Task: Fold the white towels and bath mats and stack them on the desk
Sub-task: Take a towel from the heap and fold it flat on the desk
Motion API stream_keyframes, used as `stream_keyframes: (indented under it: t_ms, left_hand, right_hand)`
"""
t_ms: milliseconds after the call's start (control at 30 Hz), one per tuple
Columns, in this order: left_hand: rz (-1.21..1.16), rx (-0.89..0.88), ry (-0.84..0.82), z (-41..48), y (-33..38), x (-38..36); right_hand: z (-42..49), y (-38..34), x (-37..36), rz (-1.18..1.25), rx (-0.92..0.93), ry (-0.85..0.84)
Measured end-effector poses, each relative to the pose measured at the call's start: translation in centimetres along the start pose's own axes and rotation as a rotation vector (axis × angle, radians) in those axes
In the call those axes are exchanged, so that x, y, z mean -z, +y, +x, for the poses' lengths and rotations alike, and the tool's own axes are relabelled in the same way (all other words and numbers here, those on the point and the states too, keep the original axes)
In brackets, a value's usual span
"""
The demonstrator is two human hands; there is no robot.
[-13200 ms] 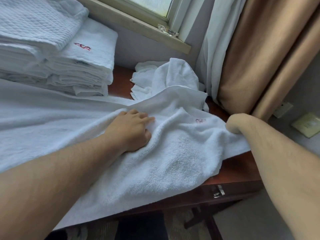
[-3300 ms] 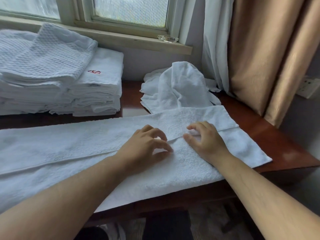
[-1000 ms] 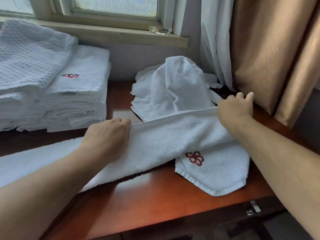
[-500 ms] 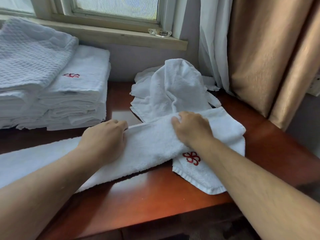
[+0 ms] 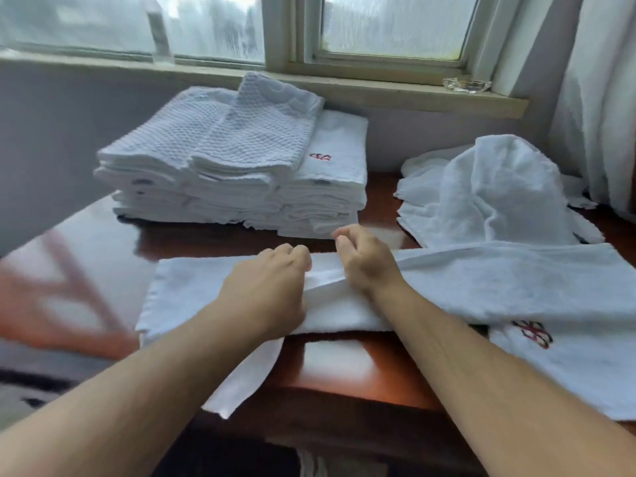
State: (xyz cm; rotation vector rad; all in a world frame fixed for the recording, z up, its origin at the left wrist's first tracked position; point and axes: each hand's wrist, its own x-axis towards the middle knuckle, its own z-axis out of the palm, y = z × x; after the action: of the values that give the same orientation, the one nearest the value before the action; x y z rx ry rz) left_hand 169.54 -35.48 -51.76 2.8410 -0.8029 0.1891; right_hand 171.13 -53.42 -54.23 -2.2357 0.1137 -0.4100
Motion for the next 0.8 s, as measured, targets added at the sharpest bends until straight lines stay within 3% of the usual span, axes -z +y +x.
stream_keyframes:
  t_ms: [133, 233, 367, 467, 533, 633, 733, 800]
  left_hand:
    - [0.12, 0.088, 0.001, -3.4, -3.9, 1.9]
    - [0.182, 0.169, -0.062, -5.8, -6.6, 3.2]
    - [0.142, 0.28, -0.142, -7.2, -9.4, 4.6]
    - [-0.067, 0.347, -0.016, -6.6, -11.3, 5.1]
    - [-0.263, 0.371, 0.115, -5.9, -12.1, 5.3]
    - [-0.681, 0.372, 0.214, -4.7, -12.6, 5.6]
    - [-1.105, 0.334, 0.236, -4.1, -12.7, 6.0]
    - [-1.128, 0.263, 0.27, -4.3, -12.9, 6.1]
  right_hand:
    - [0.2, 0.6, -0.8, -0.164, 0.051, -0.019]
    - [-0.2, 0.9, -0.9, -0.294, 0.187, -0.046]
    - [-0.9, 0.8, -1.1, -0.44, 0.327, -0.061]
    - [-1.6, -0.3, -1.1, -0.377, 0.379, -0.041]
    - [-2.8, -1.6, -1.4, -0.341, 0.445, -0.121]
    - [-4.0, -3.5, -2.9, -0.433, 0.579, -0.189]
    - [-3.5, -5.4, -4.6, -0.403, 0.585, -0.093]
    - [-2.9, -6.4, -5.2, -0.304, 0.549, -0.023]
